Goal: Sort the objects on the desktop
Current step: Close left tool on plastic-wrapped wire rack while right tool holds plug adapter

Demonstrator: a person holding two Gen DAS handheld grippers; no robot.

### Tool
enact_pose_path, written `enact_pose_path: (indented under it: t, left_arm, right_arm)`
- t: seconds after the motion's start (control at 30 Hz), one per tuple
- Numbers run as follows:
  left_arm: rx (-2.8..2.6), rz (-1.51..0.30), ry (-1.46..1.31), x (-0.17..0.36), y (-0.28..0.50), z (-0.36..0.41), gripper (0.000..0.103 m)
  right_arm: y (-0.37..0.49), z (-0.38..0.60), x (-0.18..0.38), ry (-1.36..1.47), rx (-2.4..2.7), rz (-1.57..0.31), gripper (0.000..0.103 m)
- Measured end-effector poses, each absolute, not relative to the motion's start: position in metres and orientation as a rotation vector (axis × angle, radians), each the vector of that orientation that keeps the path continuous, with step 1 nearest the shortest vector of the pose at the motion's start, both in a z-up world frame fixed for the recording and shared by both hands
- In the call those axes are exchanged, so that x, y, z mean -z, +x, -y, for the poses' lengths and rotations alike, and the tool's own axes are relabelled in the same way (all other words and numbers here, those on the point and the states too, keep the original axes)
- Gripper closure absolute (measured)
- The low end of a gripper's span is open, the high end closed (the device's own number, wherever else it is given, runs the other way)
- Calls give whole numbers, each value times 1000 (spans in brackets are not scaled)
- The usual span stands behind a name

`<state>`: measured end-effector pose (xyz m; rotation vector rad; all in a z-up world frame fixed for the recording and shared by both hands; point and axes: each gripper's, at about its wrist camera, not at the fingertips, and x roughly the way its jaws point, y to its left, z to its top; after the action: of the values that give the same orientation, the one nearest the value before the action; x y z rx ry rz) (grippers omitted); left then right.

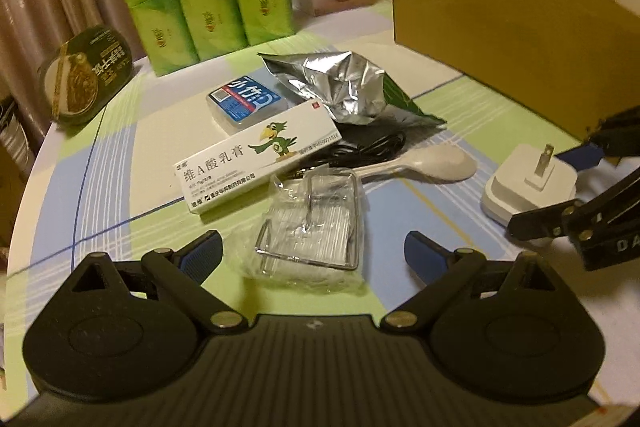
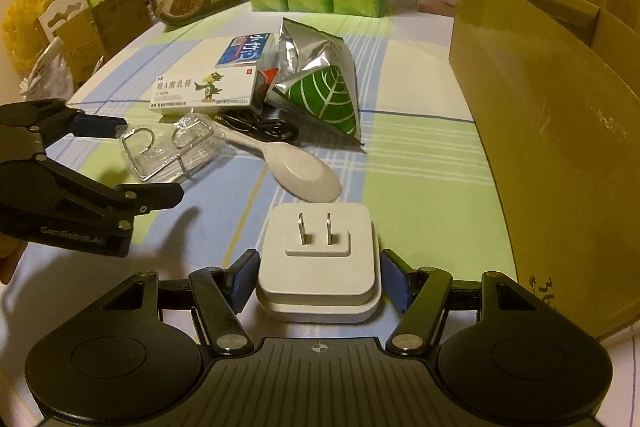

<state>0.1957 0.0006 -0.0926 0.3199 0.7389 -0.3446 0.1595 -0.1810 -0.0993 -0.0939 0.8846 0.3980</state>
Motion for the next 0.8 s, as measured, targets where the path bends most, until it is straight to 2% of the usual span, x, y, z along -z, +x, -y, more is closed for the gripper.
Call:
enact_pose_path:
  t: [0.1, 0.2, 0.27, 0.37, 0.8]
  left_arm:
    - [347, -753, 334, 97, 200, 1, 16]
    - [340, -768, 336, 100, 204, 0, 28]
    - [337, -779, 335, 101, 205, 0, 42]
    - [335, -792, 321, 100, 203, 0, 51]
    - [378, -871, 256, 89, 149, 23, 54]
  right_arm:
    - [160, 182, 101, -91, -399, -887, 41]
    - [160, 182, 101, -92, -401, -887, 41]
    - [160, 182, 100, -92, -401, -887, 41]
    - [158, 183, 99, -97, -406, -883, 41]
    - [127, 222, 86, -50, -377, -899, 41]
